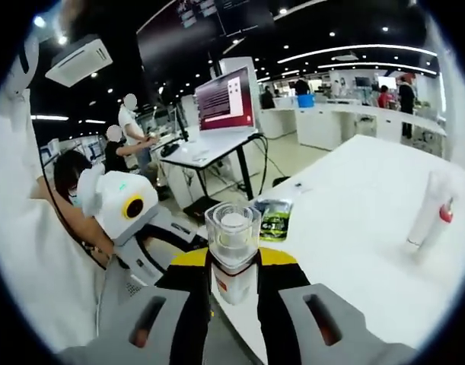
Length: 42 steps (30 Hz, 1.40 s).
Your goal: Arrange the skincare products in the storage area until every visible bottle or jar stands upright without overlapping.
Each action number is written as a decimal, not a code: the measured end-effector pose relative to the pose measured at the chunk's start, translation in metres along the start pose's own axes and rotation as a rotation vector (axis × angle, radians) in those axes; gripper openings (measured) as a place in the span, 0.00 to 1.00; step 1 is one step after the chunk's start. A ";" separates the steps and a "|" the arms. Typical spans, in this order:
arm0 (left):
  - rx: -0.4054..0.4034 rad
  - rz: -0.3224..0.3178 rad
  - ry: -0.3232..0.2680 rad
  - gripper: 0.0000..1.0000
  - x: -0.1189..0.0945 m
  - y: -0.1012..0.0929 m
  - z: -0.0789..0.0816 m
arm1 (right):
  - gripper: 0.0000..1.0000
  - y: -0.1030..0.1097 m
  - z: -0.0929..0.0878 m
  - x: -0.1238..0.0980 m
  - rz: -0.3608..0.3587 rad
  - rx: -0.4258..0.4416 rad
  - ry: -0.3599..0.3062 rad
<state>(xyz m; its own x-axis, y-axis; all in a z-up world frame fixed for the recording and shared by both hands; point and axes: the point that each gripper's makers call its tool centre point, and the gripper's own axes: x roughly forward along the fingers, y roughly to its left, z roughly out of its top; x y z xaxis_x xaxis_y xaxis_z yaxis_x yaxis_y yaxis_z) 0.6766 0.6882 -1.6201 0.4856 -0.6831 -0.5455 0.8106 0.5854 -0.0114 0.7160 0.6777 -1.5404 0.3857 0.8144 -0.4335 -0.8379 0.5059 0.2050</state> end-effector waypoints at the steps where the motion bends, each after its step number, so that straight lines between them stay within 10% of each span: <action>1: 0.025 0.013 0.032 0.33 0.002 0.001 -0.005 | 0.19 -0.005 0.000 -0.001 -0.017 -0.005 0.004; 13: 0.077 0.049 0.091 0.29 0.006 0.003 -0.015 | 0.20 -0.047 -0.008 -0.014 -0.199 0.031 -0.004; 42: 0.143 0.016 0.175 0.29 0.018 -0.010 -0.028 | 0.20 -0.143 0.011 -0.037 -0.375 -0.030 -0.040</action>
<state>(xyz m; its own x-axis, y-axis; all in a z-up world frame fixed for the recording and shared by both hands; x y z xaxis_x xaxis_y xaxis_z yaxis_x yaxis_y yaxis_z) 0.6680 0.6821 -1.6530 0.4446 -0.5810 -0.6817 0.8477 0.5189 0.1107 0.8255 0.5787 -1.5437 0.6821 0.5847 -0.4392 -0.6463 0.7630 0.0120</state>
